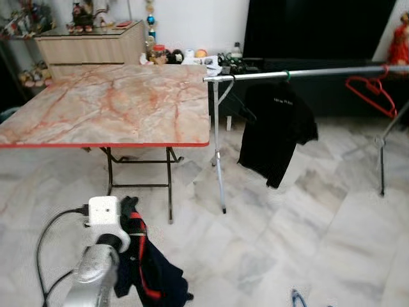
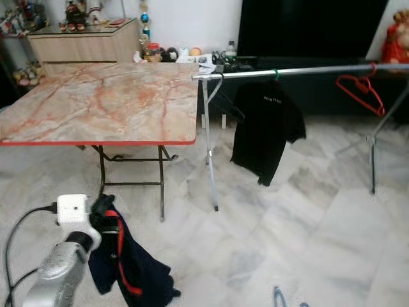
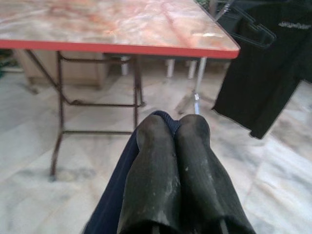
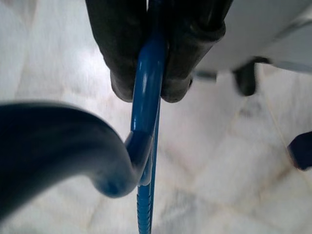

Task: Hang hanger

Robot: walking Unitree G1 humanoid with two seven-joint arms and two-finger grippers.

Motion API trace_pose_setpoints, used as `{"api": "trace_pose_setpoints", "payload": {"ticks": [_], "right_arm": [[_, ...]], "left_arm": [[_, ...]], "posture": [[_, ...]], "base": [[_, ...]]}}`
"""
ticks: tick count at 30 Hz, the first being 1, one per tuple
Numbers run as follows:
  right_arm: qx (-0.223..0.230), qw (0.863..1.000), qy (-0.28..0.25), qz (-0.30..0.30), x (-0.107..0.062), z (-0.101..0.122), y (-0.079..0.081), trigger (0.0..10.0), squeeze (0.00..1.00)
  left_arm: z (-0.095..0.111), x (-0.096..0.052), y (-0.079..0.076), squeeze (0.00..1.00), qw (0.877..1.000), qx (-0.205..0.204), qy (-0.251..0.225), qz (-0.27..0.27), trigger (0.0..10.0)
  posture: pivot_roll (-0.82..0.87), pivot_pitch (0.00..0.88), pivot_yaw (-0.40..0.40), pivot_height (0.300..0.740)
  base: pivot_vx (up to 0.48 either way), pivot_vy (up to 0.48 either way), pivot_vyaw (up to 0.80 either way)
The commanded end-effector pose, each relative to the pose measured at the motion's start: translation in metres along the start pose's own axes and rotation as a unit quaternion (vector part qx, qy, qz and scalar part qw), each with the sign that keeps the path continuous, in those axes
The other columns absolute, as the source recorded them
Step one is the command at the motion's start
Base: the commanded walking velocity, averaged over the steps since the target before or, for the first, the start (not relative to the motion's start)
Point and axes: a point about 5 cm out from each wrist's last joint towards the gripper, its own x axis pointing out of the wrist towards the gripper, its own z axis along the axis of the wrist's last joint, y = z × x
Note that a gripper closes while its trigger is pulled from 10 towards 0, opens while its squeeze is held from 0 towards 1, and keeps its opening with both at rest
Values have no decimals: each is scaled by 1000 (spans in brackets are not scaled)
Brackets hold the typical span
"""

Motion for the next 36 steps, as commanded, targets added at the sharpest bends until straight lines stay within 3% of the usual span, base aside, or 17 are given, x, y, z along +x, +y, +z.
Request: {"api": "trace_pose_setpoints", "payload": {"ticks": [1,8,28,36], "right_arm": [[4,1000,-11,5,1,7,4,10000,0],[8,1000,-10,5,1,5,5,10000,0],[26,999,-23,9,2,18,9,10000,0],[29,999,-25,9,3,20,10,10000,0]], "left_arm": [[6,2,6,0,1000,8,-15,5,10000],[4,3,6,0,1000,11,-15,1,10000],[23,3,14,0,998,22,-53,12,10000],[21,1,10,0,999,22,-49,9,10000]], "posture": [[141,0,10,740],[130,0,17,740],[206,0,-7,740],[207,0,-7,740]], "base": [[0,480,0],[0,480,0],[0,0,0],[416,0,0]]}}
